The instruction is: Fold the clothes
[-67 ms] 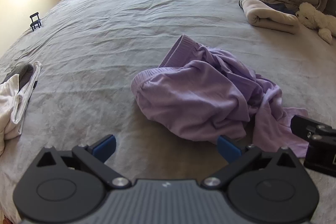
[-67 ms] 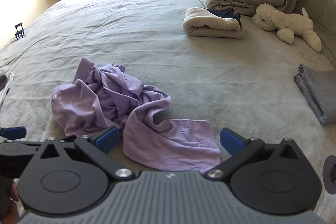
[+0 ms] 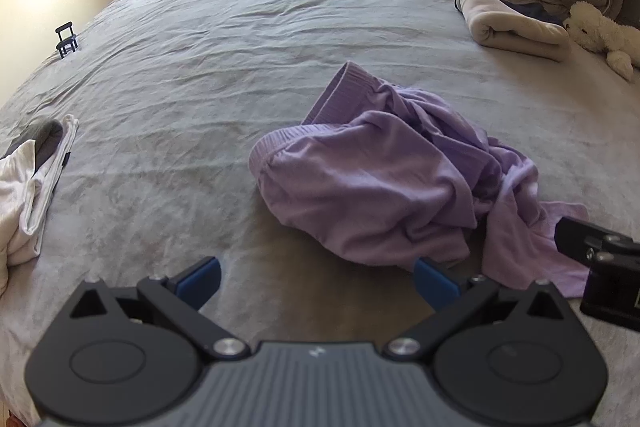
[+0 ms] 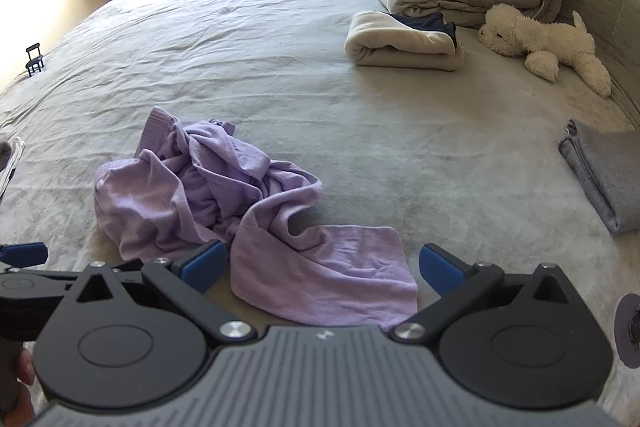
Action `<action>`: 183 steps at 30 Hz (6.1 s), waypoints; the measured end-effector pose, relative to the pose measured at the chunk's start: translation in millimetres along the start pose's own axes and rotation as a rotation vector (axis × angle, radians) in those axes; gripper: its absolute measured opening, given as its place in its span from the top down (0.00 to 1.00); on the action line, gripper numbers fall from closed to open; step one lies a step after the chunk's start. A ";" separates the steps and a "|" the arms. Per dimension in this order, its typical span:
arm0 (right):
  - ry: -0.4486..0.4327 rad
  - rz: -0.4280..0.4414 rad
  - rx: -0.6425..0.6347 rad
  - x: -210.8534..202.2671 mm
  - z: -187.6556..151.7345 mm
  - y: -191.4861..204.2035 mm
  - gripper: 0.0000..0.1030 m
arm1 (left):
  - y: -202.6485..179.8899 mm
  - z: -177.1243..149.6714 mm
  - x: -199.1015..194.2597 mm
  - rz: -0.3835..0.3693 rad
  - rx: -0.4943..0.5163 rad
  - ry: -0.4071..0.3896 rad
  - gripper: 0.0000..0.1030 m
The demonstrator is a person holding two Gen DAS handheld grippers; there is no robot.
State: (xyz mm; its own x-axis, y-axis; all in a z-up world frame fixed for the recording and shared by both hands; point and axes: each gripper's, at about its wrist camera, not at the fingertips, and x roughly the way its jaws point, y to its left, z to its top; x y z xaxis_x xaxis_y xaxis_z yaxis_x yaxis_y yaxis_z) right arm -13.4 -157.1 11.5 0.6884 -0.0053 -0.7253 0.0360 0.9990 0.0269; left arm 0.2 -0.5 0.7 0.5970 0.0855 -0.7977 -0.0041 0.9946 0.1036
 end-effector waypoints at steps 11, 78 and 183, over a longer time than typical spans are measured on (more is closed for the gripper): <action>0.020 0.000 -0.003 6.4 -1.1 3.4 0.00 | 1.6 -0.4 5.5 0.009 -0.002 0.016 0.00; 0.061 -0.036 -0.038 22.2 -0.8 4.2 0.00 | 11.7 5.8 10.0 0.030 -0.013 0.029 0.00; 0.051 0.619 -0.161 57.8 -18.5 101.9 0.94 | 136.6 14.6 37.3 -0.505 -0.326 -0.007 0.28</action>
State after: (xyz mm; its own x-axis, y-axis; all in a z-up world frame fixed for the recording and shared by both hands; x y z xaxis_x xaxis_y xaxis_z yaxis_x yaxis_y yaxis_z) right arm 16.6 -54.8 -40.3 0.5113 0.5727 -0.6408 -0.4686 0.8108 0.3507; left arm 33.6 137.7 -6.2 0.5942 -0.4018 -0.6968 0.0359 0.8787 -0.4760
